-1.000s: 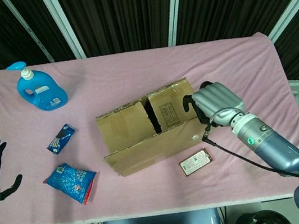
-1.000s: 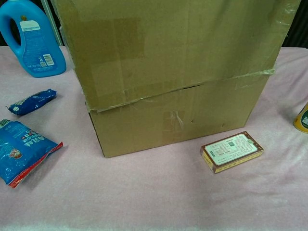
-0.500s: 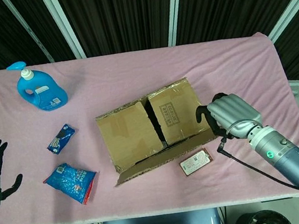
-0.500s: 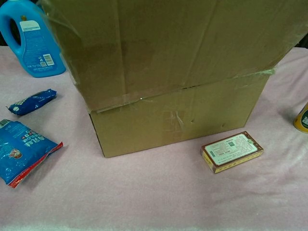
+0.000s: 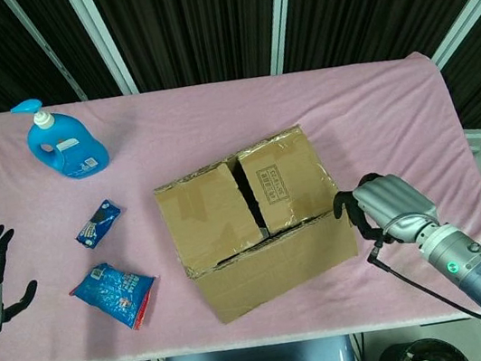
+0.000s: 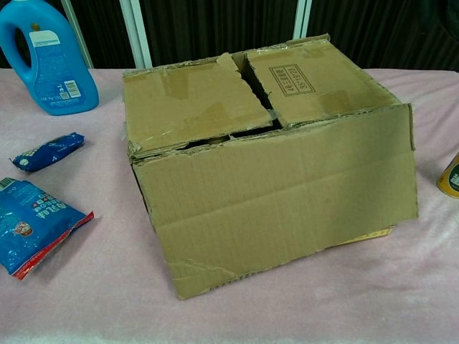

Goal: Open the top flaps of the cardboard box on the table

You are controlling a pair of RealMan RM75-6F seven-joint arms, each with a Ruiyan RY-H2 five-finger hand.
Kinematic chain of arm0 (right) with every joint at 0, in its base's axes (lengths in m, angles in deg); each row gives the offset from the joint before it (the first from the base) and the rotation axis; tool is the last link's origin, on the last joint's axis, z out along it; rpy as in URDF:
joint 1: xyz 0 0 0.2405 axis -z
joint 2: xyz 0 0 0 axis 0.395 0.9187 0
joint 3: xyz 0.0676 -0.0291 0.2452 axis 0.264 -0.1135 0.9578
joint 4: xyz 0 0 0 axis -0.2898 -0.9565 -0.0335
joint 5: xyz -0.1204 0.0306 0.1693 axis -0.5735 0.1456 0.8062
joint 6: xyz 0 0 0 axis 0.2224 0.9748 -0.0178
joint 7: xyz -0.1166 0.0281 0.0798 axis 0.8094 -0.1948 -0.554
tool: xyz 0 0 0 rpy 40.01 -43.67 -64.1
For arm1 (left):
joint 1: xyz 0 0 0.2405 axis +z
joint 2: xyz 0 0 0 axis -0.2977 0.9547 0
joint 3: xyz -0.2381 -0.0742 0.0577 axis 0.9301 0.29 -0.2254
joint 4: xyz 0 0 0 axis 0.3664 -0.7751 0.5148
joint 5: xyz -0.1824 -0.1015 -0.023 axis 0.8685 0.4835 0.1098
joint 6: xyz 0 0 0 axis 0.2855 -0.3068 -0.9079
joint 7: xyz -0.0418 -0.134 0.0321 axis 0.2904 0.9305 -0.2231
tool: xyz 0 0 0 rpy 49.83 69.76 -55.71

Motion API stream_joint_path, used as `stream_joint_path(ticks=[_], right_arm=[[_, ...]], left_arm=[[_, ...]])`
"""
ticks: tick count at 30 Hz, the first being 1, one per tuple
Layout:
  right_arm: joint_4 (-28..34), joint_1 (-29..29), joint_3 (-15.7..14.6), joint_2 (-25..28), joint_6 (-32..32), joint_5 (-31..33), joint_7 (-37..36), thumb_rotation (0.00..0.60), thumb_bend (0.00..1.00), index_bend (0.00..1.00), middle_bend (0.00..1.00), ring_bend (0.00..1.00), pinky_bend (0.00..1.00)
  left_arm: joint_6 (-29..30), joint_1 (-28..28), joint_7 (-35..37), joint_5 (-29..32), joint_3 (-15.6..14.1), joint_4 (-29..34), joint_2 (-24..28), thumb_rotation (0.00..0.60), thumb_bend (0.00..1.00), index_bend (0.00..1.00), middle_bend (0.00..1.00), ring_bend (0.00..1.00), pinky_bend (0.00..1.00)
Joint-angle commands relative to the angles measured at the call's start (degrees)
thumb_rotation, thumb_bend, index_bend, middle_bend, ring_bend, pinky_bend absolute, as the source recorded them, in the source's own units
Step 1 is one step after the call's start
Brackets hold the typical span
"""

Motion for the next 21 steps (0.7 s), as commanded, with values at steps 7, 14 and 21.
stream_joint_path(ticks=[7, 14, 21], right_arm=[[-10.32, 12.85, -6.75, -13.06, 21.98, -11.26, 9.62, 0.600, 0.56, 0.12, 0.13, 0.07, 0.22], [-19.66, 21.05, -9.76, -23.66, 35.84, -14.55, 14.19, 0.600, 0.54, 0.01, 0.00, 0.00, 0.22], [-30.16, 26.89, -10.63, -32.45, 42.22, -14.18, 10.69, 0.600, 0.54, 0.01, 0.00, 0.00, 0.22]], left_arm=[[-2.48, -1.51, -3.03, -0.04, 0.15, 2.73, 2.14, 0.600, 0.28, 0.00, 0.01, 0.00, 0.00], [-7.65, -6.06, -7.63, -0.96, 1.80, 7.98, 6.59, 0.600, 0.28, 0.00, 0.02, 0.00, 0.00], [-19.78, -15.99, -12.84, -0.65, 5.89, 16.52, 13.25, 0.600, 0.30, 0.00, 0.02, 0.00, 0.02]])
